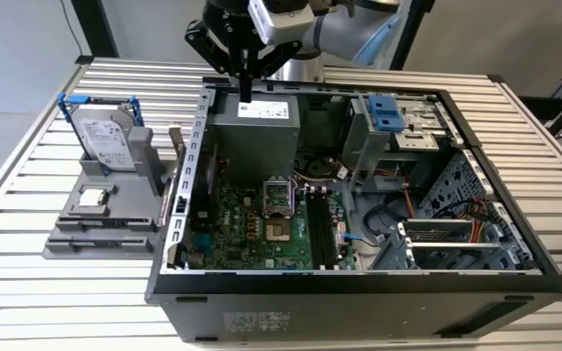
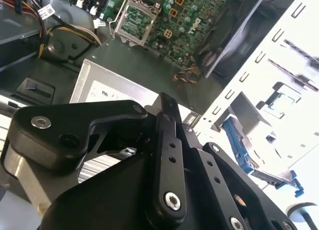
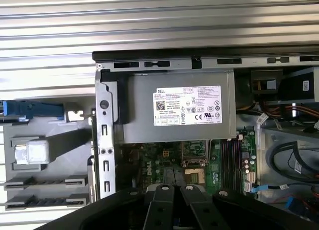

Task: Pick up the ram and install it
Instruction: 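Reach for the ram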

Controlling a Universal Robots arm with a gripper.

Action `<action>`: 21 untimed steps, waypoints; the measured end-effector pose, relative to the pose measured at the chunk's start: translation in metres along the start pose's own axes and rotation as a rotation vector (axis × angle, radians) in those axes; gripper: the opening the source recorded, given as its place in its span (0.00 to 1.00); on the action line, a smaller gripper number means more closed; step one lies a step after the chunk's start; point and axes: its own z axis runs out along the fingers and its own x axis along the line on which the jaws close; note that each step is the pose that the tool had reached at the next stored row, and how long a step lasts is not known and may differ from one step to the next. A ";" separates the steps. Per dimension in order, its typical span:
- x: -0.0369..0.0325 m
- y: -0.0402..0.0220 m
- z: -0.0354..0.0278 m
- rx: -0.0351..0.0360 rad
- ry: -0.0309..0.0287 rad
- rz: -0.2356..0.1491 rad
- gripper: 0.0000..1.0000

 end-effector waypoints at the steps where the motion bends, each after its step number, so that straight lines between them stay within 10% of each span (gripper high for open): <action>1: 0.0016 -0.0002 0.0000 -0.0001 0.0000 0.000 0.00; 21: 0.0336 -0.0035 -0.0008 -0.0001 0.0000 -0.001 0.00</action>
